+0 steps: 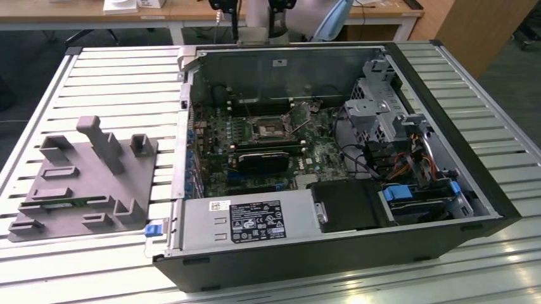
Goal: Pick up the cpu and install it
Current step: 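Pick up the cpu and move it towards the insertion slot, then place the cpu into insertion slot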
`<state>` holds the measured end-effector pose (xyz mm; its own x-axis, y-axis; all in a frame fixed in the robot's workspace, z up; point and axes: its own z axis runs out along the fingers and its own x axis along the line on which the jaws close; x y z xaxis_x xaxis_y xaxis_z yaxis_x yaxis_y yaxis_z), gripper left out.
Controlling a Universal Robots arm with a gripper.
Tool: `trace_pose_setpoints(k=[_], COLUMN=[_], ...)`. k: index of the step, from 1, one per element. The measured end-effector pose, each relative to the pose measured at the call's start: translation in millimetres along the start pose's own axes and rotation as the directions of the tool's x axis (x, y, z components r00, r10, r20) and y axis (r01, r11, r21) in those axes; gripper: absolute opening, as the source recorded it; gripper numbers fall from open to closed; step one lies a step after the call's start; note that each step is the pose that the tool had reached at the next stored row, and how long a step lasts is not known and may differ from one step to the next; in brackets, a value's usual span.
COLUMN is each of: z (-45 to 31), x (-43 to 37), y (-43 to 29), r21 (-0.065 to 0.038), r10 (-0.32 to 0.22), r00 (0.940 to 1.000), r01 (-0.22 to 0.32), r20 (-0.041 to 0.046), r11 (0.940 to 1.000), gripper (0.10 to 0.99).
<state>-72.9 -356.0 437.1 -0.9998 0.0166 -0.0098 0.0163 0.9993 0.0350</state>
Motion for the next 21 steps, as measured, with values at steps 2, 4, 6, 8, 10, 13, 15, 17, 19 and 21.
trace_pose_setpoints(k=[2, 4, 6, 8, 10, 13, 15, 17, 19, 21], z=[0.4, 0.9, 1.3, 1.9, 2.4, 3.1, 3.0, 3.1, 3.1, 3.1], x=[-5.3, -11.6, -17.3, -25.1, -31.4, -37.7, -39.8, -40.8, -41.1, -41.1], y=[0.8, 1.8, 2.2, 2.6, 2.9, 3.1, 3.1, 3.1, 3.2, 3.2], r21=[0.0, 0.0, 0.0, 0.0, 0.0, 0.0, 0.0, 0.0, 0.0, 0.0], r10=[0.0, 0.0, 0.0, 0.0, 0.0, 0.0, 0.001, 0.002, 0.003, 0.007], r00=[1.0, 1.0, 1.0, 1.0, 1.0, 1.0, 1.0, 1.0, 1.0, 1.0], r01=[0.0, 0.0, 0.0, 0.0, 0.0, 0.0, -0.001, -0.002, -0.003, -0.007], r20=[0.0002, 0.0004, 0.0006, 0.0007, 0.0008, 0.0012, 0.001, 0.0012, 0.0012, 0.0013], r11=[1.0, 1.0, 1.0, 1.0, 1.0, 1.0, 1.0, 1.0, 1.0, 1.0], gripper=[0.533, 0.533, 0.533, 0.533, 0.533, 0.533, 0.533, 0.533, 0.533, 0.533])
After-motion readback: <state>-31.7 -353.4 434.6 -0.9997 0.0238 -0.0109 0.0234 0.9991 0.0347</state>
